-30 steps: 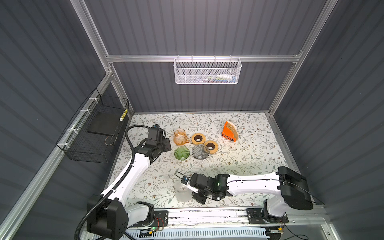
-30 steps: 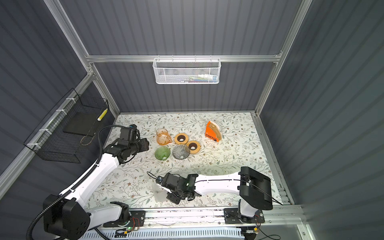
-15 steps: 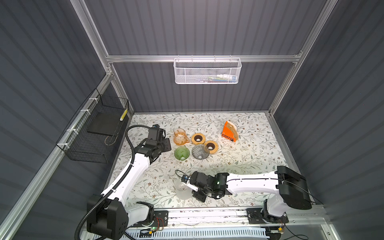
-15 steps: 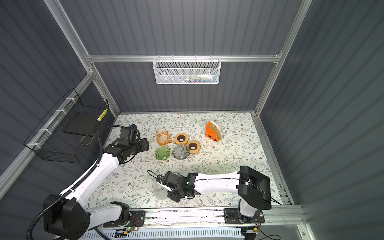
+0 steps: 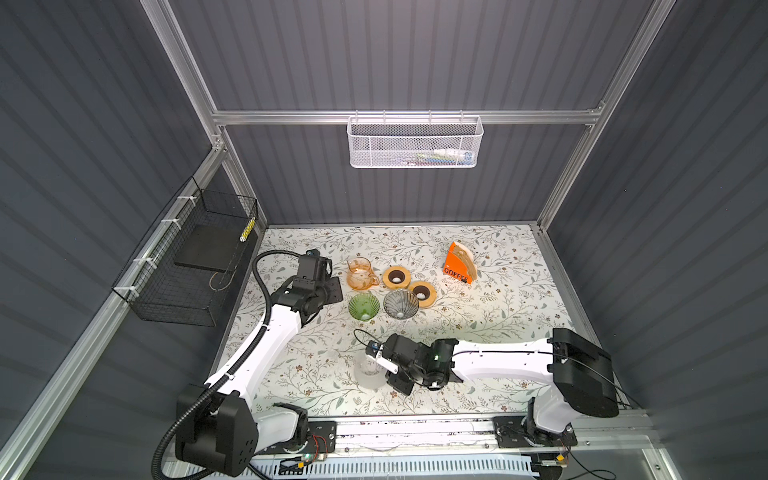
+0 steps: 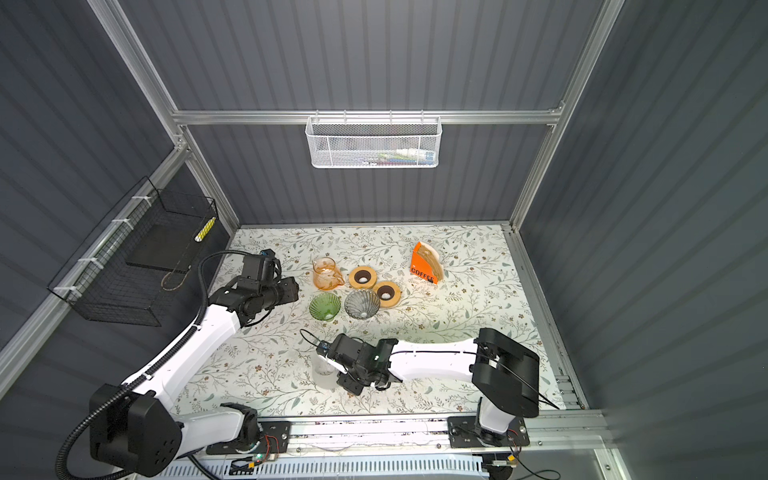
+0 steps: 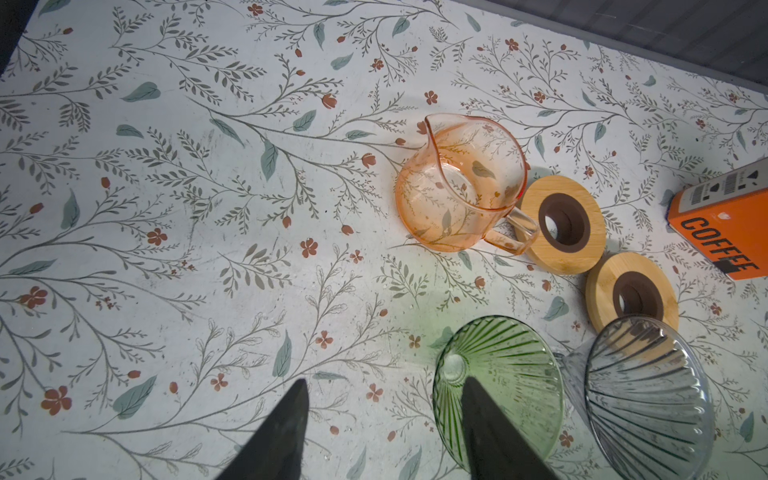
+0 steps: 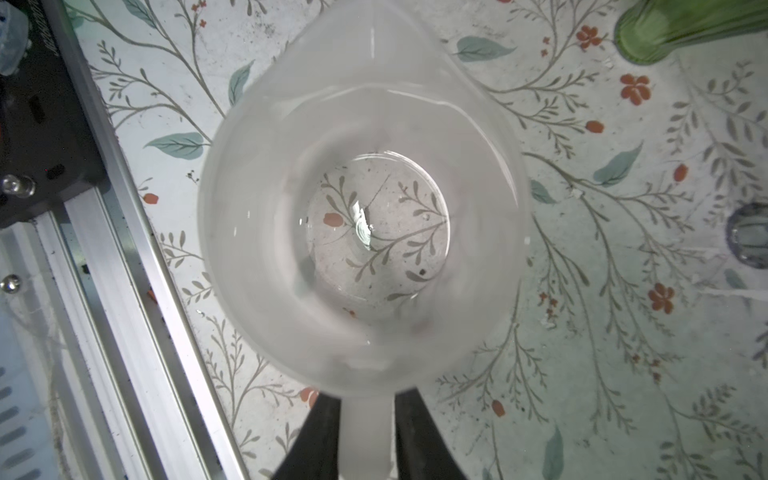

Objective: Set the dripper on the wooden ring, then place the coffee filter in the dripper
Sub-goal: 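Lower the frosted pitcher onto the table near the robot and open the right gripper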

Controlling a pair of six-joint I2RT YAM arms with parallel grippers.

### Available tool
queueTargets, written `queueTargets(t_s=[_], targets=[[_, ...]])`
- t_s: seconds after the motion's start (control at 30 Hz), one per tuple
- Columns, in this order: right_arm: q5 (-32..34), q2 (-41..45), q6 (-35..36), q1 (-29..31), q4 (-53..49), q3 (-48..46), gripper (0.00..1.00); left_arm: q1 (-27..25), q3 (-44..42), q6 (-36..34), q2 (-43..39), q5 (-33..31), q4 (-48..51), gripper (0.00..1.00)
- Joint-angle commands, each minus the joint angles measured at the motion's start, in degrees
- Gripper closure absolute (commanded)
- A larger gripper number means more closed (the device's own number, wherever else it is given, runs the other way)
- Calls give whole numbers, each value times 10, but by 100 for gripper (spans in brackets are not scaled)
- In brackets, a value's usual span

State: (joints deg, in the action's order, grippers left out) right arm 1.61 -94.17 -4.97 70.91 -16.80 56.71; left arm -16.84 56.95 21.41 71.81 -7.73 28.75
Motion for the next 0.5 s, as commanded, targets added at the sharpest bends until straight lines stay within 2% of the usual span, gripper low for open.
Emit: queueTargets(t_s=[0.0, 0.47], targets=[[7, -5, 6, -7, -4, -9, 71, -4, 19, -10, 4, -7, 12, 41], [20, 27, -8, -36, -20, -26, 62, -4, 28, -9, 13, -1, 13, 40]])
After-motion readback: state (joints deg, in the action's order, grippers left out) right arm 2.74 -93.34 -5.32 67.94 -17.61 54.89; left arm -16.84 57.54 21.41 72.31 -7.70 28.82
